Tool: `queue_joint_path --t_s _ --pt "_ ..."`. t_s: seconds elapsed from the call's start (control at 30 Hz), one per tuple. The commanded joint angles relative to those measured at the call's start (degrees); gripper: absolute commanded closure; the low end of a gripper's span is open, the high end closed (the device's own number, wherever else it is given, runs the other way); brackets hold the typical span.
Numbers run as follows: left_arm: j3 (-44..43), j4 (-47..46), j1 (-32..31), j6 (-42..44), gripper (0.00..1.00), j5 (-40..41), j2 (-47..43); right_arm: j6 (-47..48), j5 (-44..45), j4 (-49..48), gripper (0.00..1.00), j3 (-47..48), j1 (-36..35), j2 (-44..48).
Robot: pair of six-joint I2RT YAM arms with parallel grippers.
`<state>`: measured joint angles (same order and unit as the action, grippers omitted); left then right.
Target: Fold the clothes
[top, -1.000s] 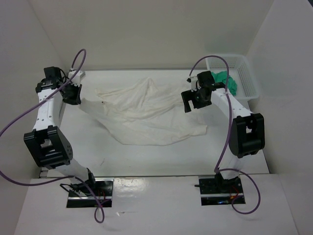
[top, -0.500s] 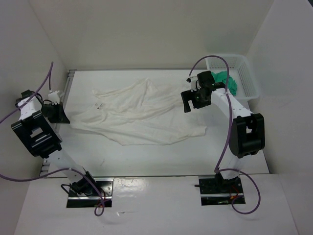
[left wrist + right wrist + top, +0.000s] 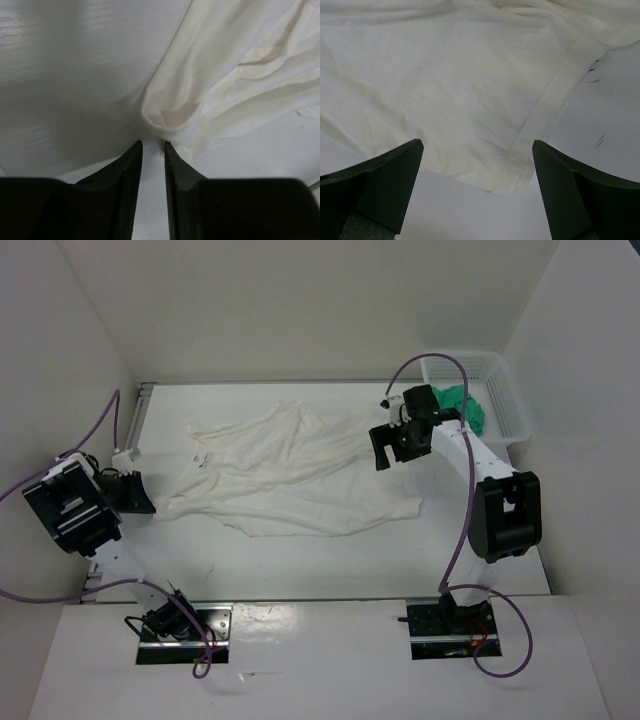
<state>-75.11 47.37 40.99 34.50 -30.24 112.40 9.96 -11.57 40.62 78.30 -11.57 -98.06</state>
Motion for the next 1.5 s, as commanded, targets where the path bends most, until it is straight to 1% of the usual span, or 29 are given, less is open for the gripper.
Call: queue_joint_path --t_s 0.0,0.07,0.1,0.2,0.23,0.4,0.6,0.8,0.93,1.0,1.07,1.1,1.2,1.33,1.43,1.47 --pt "2.9 -3.1 0.7 4.3 0.67 -0.8 -2.4 0.4 -1.2 -1.9 0.01 -0.3 0.4 0.9" --pt "3.4 -4.2 0.7 4.9 0.57 -0.8 -3.3 0.4 -1.8 -1.3 0.01 -0.3 0.4 0.9" --pt "4.1 -4.2 0.7 5.7 0.54 -1.4 -3.8 0.4 -1.8 -1.3 0.01 -0.3 0.4 0.9" --pt "5.3 -5.0 0.7 6.2 0.53 -2.9 -4.4 0.9 -2.9 -1.3 0.01 -0.3 0.4 0.9" --pt "5.3 -5.8 0.7 6.2 0.51 -3.7 -4.4 0.9 -2.9 -1.3 0.01 -0.3 0.4 1.4" --pt "5.9 -7.2 0.7 4.8 0.51 -4.3 -3.3 1.5 -3.5 -1.3 0.01 -0.3 0.4 2.4" --pt "5.9 -7.2 0.7 4.8 0.51 -7.9 -2.6 2.0 -4.5 -1.3 0.01 -0.3 0.4 3.6" --pt "5.9 -6.7 -1.0 5.5 0.51 -8.4 -2.1 2.0 -5.1 -1.3 0.01 -0.3 0.4 3.6" --pt "6.4 -6.7 -1.5 5.5 0.60 -8.4 -1.5 2.0 -5.7 -1.3 0.01 -0.3 0.4 4.1" --pt "5.9 -6.7 -1.5 5.5 0.71 -8.4 -1.5 2.5 -5.7 -1.3 0.01 -0.3 0.4 4.1" --pt "5.9 -6.7 -1.5 4.9 0.85 -8.4 -1.5 2.5 -6.3 -1.3 0.01 -0.3 0.4 4.1" --pt "5.2 -6.7 -1.5 4.9 0.99 -8.4 -1.5 2.5 -6.3 -1.3 0.01 -0.3 0.4 4.1" --pt "3.5 -6.7 -1.5 3.6 1.00 -9.7 -4.1 2.5 -6.3 -1.3 0.01 -0.3 0.4 4.1" --pt "-1.1 -3.0 -1.5 0.8 1.00 -11.9 -7.9 3.0 -5.1 -0.8 0.01 -0.3 0.4 4.1" --pt "-4.8 -2.5 -1.5 -2.6 1.00 -12.6 -12.9 4.2 -3.5 0.6 0.01 -0.3 0.4 3.5" --pt "-5.5 -2.5 -1.5 -4.8 1.00 -13.1 -16.1 4.7 -2.5 1.6 0.01 -0.3 0.4 2.9"
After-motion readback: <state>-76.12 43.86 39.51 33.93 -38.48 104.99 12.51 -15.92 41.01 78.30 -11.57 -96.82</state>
